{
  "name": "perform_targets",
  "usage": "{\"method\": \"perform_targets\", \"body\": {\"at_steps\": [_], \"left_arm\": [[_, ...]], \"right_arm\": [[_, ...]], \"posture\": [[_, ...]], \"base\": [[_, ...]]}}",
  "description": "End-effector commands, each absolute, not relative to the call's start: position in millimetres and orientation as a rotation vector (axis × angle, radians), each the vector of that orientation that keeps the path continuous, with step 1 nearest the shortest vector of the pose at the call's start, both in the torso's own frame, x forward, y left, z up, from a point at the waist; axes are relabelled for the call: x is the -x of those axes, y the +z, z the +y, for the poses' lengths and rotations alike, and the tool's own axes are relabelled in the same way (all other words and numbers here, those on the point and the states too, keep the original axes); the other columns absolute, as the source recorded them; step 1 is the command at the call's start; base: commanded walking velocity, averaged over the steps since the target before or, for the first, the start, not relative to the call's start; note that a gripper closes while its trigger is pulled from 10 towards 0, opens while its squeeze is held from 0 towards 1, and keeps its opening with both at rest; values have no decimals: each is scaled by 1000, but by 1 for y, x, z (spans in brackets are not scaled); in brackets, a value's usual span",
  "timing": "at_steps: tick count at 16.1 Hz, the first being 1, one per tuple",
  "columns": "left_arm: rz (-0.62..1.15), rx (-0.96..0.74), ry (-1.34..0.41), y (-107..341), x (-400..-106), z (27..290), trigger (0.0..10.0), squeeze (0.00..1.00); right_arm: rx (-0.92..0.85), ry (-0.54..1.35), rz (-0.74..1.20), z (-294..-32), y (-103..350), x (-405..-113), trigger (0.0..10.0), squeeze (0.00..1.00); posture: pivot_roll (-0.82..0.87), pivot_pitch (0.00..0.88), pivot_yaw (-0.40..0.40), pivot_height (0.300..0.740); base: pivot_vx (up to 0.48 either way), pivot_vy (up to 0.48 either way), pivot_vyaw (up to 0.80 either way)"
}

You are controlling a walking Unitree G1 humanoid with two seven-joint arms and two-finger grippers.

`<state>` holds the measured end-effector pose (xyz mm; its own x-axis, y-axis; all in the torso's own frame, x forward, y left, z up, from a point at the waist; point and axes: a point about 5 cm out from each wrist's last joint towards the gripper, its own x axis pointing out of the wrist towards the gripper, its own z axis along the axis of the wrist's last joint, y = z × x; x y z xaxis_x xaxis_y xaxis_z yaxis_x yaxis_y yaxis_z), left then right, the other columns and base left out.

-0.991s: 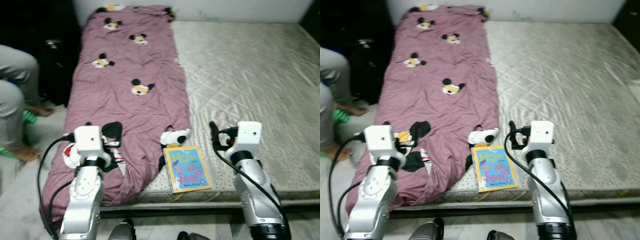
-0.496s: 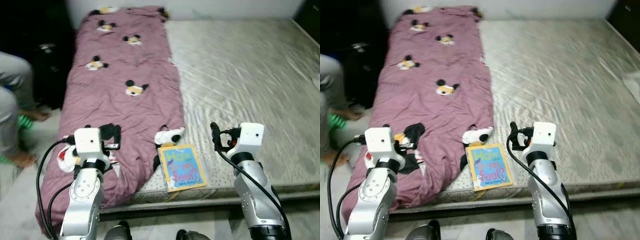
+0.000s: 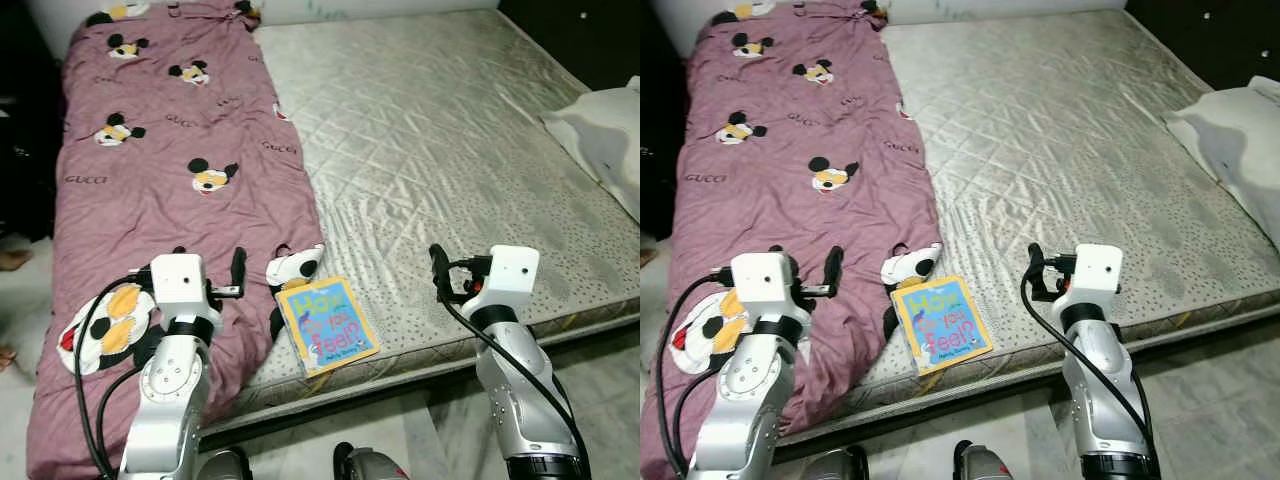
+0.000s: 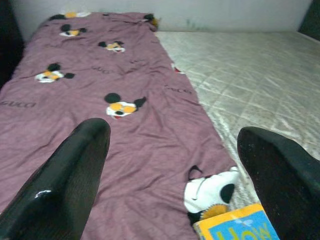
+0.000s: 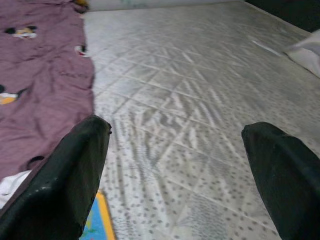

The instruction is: Clean up the room

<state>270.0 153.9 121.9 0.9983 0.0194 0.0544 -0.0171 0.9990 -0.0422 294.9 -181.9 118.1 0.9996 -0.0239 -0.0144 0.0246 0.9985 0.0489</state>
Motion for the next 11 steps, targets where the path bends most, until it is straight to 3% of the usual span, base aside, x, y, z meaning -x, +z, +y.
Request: {"method": "perform_targets", "body": {"at_steps": [1, 6, 11], "left_arm": [[-45, 41, 25, 121, -267, 155, 10000, 0], [-35, 44, 24, 120, -265, 157, 10000, 0], [-29, 46, 22, 119, -264, 156, 10000, 0]], "right_arm": [[-53, -22, 12, -183, 119, -293, 10000, 0], [-59, -13, 12, -181, 119, -292, 10000, 0], [-61, 7, 16, -180, 119, -291, 10000, 0]], "posture": [[-29, 240, -32, 740], [-27, 248, -30, 735], [-28, 251, -36, 680]], "base": [[0, 0, 0], [0, 0, 0], [0, 0, 0]]}}
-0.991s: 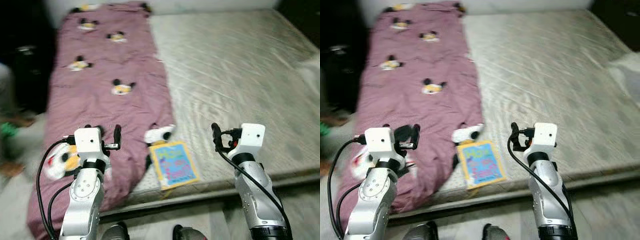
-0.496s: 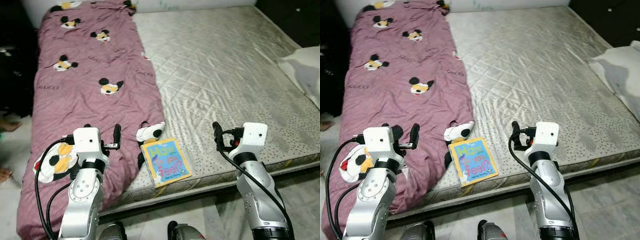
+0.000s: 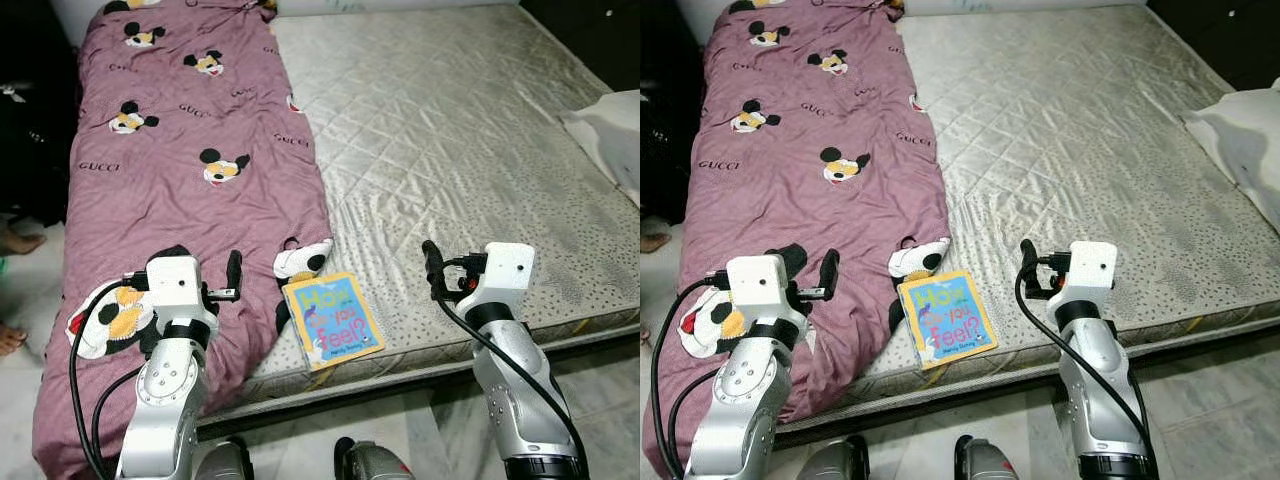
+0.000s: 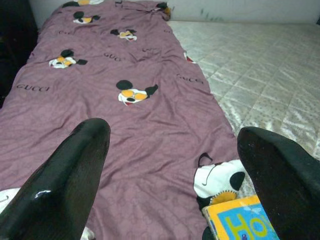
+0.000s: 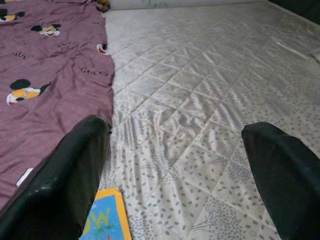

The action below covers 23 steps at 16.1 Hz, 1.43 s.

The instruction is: Clean up the room

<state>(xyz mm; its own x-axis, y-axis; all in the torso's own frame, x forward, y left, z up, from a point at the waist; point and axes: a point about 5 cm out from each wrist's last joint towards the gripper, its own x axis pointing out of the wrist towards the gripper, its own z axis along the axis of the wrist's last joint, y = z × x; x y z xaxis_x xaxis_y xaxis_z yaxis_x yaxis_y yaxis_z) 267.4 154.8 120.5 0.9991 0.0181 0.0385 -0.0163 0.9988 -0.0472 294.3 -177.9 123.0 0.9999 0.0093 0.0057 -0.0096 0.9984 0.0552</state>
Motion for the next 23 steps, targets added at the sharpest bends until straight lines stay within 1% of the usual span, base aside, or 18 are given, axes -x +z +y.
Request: {"method": "perform_targets", "body": {"at_steps": [1, 7, 11, 13, 16, 23], "left_arm": [[-32, 46, 24, 120, -264, 156, 10000, 0], [-47, 4, 72, 123, -260, 164, 10000, 0], [-25, -50, 113, 119, -250, 184, 10000, 0], [-11, -57, 121, 116, -246, 189, 10000, 0], [-15, -53, 114, 118, -247, 188, 10000, 0], [-41, -42, 135, 125, -252, 186, 10000, 0]], "right_arm": [[-60, 14, 13, -179, 119, -291, 10000, 0], [-50, 28, 8, -180, 122, -292, 10000, 0], [-43, 32, 3, -184, 124, -293, 10000, 0], [-49, 37, 10, -183, 121, -289, 10000, 0], [-52, 48, 9, -180, 122, -289, 10000, 0], [-50, 54, 9, -181, 122, -292, 10000, 0]], "posture": [[-29, 250, -36, 666], [-31, 243, -42, 662], [-31, 249, -44, 662], [-28, 252, -44, 662], [-29, 257, -43, 662], [-31, 268, -44, 662]], "base": [[0, 0, 0], [0, 0, 0], [0, 0, 0], [0, 0, 0], [0, 0, 0], [0, 0, 0]]}}
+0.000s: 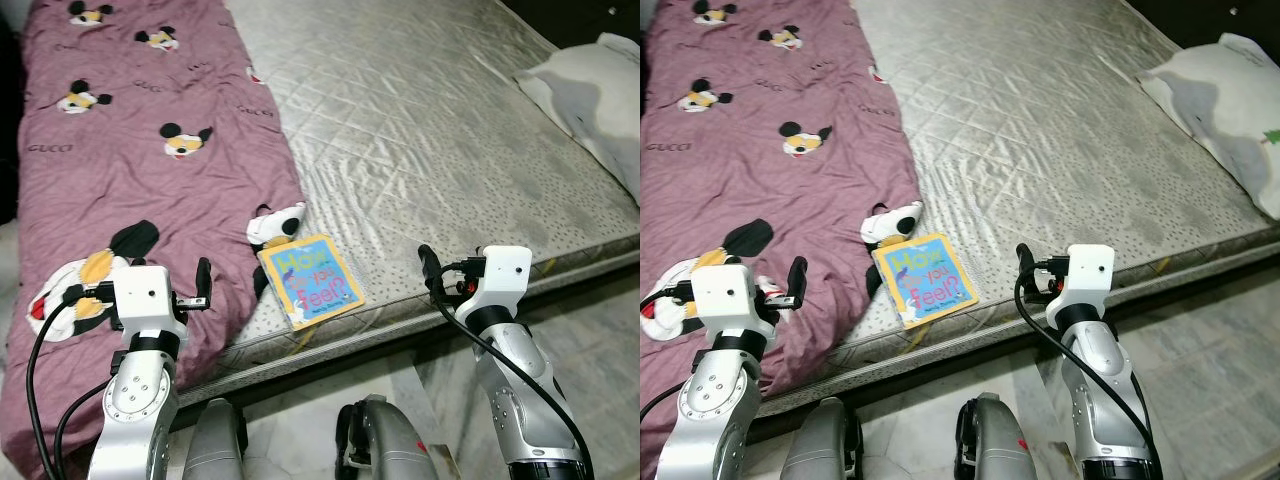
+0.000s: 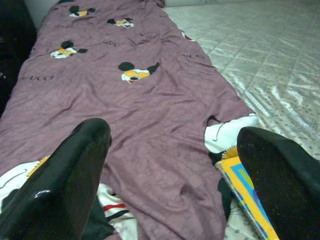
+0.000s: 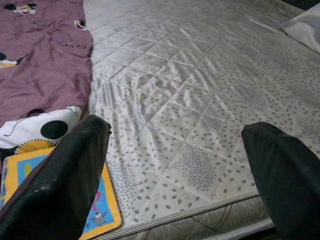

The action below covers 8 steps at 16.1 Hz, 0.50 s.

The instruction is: Clean up the room

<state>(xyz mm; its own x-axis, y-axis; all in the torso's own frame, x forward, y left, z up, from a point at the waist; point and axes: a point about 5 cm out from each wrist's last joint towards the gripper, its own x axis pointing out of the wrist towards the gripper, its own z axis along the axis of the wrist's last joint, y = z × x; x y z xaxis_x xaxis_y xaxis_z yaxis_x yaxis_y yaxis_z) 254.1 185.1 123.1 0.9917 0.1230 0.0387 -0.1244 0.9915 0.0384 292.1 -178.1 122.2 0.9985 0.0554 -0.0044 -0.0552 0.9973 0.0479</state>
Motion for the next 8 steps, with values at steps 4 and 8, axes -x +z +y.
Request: {"method": "perform_targets", "body": {"at_steps": [4, 8], "left_arm": [[-44, -43, 139, 126, -253, 186, 10000, 0], [-41, -41, 138, 125, -253, 185, 10000, 0]], "right_arm": [[-48, 61, 8, -179, 123, -293, 10000, 0], [-48, 63, 8, -179, 123, -293, 10000, 0]], "posture": [[-30, 269, -44, 628], [-30, 270, -44, 584]], "base": [[0, 0, 0], [0, 0, 0]]}}
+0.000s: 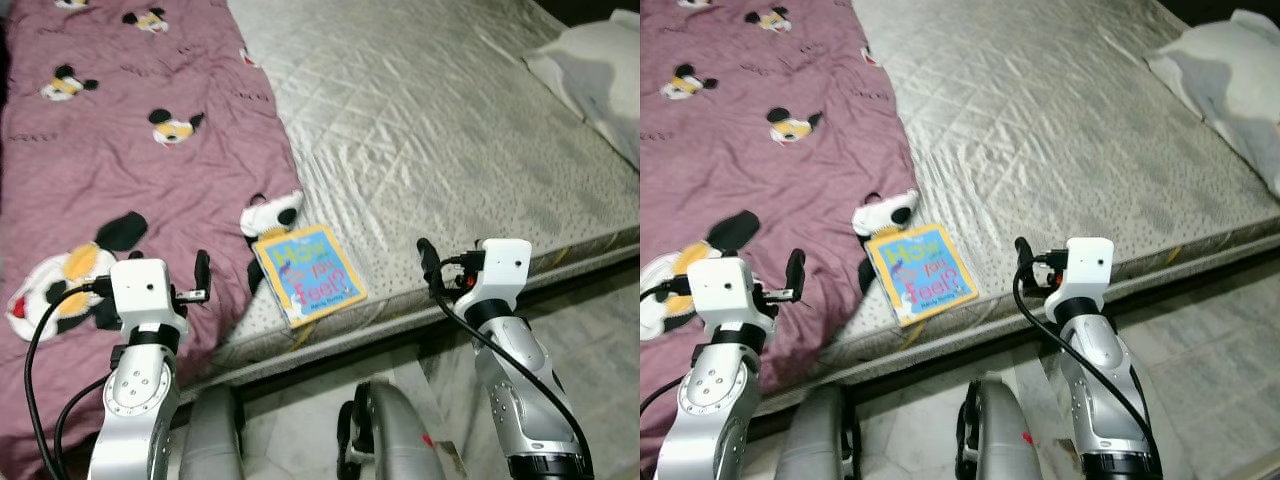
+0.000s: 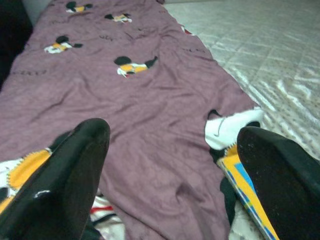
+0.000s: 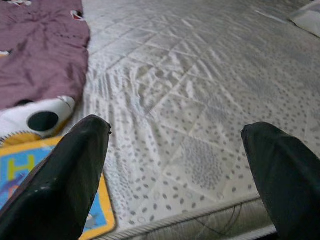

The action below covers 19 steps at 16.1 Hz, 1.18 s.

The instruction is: Clean up the room

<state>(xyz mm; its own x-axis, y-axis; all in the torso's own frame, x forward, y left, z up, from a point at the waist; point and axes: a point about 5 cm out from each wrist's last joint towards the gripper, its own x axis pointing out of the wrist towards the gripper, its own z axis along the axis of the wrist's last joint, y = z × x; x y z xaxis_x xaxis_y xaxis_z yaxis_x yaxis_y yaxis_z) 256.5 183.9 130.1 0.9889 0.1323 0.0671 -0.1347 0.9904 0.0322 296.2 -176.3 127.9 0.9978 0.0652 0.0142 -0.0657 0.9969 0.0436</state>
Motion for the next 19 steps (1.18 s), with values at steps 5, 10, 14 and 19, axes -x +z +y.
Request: {"method": "perform_targets", "body": {"at_steps": [5, 10, 14, 19], "left_arm": [[-42, -43, 168, 125, -254, 187, 10000, 0], [-42, -27, 209, 124, -253, 195, 10000, 0], [-47, -17, 201, 125, -254, 193, 10000, 0], [-49, -12, 187, 125, -256, 192, 10000, 0]], "right_arm": [[-11, 118, 5, -175, 122, -294, 10000, 0], [-12, 120, 16, -177, 120, -297, 10000, 0], [9, 135, 7, -175, 119, -296, 10000, 0], [10, 135, 7, -176, 118, -296, 10000, 0]], "posture": [[-34, 271, -48, 566], [-35, 270, -48, 566], [-30, 267, -42, 566], [-27, 262, -43, 566]], "base": [[0, 0, 0], [0, 0, 0], [268, 0, 316], [288, 0, 299]]}}
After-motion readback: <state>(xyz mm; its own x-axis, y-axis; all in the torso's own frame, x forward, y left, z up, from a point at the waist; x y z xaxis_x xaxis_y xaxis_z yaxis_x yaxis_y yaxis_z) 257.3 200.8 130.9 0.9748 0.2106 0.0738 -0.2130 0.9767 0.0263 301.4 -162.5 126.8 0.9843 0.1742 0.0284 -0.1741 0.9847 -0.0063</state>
